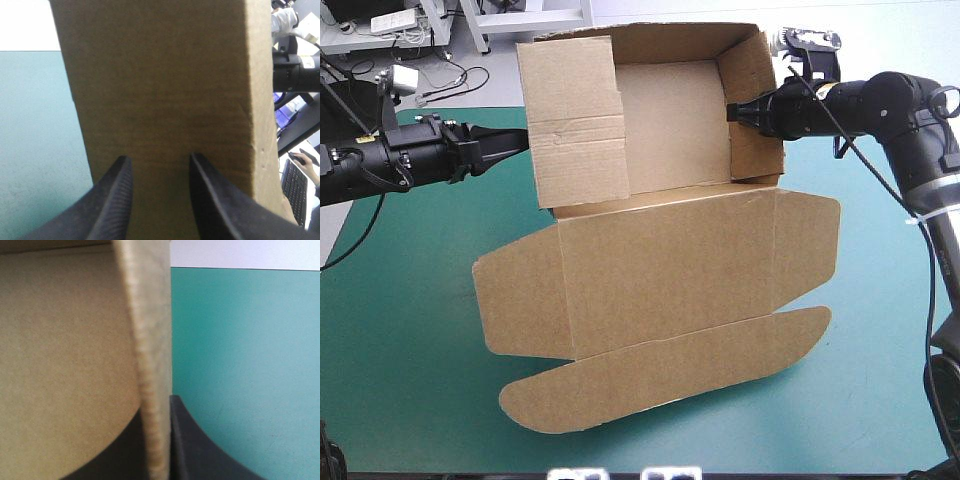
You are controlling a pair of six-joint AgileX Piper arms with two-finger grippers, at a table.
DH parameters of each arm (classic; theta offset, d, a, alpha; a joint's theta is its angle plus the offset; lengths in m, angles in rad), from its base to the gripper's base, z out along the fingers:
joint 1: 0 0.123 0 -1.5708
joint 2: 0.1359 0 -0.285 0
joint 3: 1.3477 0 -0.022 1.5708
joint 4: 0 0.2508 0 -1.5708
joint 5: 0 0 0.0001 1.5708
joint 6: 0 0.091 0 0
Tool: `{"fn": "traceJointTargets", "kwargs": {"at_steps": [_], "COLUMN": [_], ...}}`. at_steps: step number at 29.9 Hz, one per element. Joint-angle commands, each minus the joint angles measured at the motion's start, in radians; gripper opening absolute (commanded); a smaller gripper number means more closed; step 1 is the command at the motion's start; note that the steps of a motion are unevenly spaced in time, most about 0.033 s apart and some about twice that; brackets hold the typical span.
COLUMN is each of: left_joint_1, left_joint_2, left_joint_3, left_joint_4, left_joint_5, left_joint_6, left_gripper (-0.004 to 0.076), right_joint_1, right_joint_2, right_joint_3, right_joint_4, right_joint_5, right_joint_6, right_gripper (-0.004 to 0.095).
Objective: Fold the box
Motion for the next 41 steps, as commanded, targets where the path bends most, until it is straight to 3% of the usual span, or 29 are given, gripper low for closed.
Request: {"fn": "traceJointTargets", "kwargs": {"at_steps": [1, 4, 22, 30, 41], "left_joint_1": [-0.007, -0.007, -0.072, -0.08, -0.08], "left_joint_2": [-0.031, -0.031, -0.031, -0.031, -0.018], "left_joint_3": [-0.028, -0.028, -0.028, -0.028, -0.028], "left_joint_4": [-0.105, -0.116, -0.104, 0.017, 0.203], "left_joint_5": [0.051, 0.051, 0.051, -0.051, -0.148], "left_joint_6": [0.006, 0.006, 0.004, -0.005, -0.059], "left_gripper": [0.0358, 0.0407, 0.0406, 0.0406, 0.0406], "right_joint_1": [0.001, 0.001, 0.001, 0.002, 0.156], "right_joint_2": [-0.033, -0.027, 0.007, 0.01, 0.01], "right_joint_3": [-0.028, -0.028, -0.028, -0.028, -0.028], "right_joint_4": [0.064, 0.064, 0.123, 0.142, -0.011], "right_joint_5": [-0.076, -0.084, -0.104, -0.087, -0.128], "right_joint_6": [0.004, 0.002, -0.015, -0.045, -0.017], "right_gripper": [-0.0014, -0.0014, -0.0014, -0.0012, 0.0]}}
